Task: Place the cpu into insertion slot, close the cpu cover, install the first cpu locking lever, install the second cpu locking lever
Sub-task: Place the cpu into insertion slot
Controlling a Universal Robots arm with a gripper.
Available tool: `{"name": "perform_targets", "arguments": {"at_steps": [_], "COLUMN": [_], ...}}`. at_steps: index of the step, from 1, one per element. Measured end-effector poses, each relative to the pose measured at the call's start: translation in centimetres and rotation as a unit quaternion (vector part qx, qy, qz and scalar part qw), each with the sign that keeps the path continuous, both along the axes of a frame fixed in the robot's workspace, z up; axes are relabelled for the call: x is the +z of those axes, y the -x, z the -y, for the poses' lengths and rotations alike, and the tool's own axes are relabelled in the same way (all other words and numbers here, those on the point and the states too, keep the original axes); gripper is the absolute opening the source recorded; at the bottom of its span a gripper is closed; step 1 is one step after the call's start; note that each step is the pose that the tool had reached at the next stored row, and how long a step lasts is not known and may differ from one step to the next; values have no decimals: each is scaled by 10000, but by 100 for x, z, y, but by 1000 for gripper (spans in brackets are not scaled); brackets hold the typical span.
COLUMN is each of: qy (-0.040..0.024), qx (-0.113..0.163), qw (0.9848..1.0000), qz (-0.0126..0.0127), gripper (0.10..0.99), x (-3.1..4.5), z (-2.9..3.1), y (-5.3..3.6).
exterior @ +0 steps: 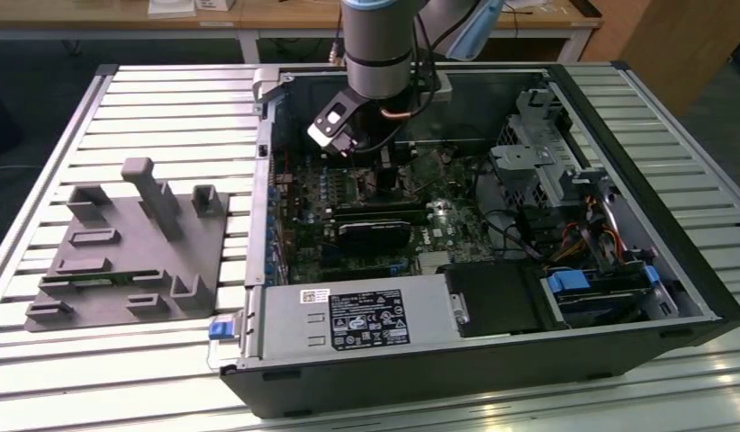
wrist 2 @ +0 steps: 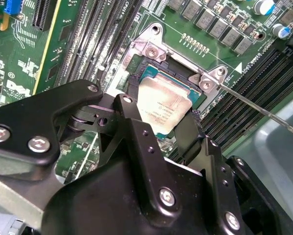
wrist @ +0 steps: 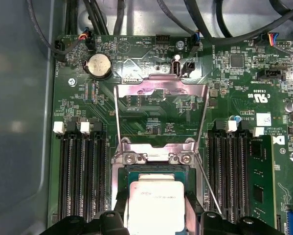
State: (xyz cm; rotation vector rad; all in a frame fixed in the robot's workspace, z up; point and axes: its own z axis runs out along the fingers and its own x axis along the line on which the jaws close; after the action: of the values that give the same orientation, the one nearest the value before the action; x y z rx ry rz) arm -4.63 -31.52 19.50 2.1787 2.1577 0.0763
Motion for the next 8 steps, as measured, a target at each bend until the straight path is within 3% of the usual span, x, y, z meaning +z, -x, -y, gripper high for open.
{"name": "perform_targets", "arguments": {"at_steps": [8], "qy": [1], "qx": [-30], "qw": [10000], "qz": [0], "gripper": [541], "x": [-19], "z": [0], "y": [0]}}
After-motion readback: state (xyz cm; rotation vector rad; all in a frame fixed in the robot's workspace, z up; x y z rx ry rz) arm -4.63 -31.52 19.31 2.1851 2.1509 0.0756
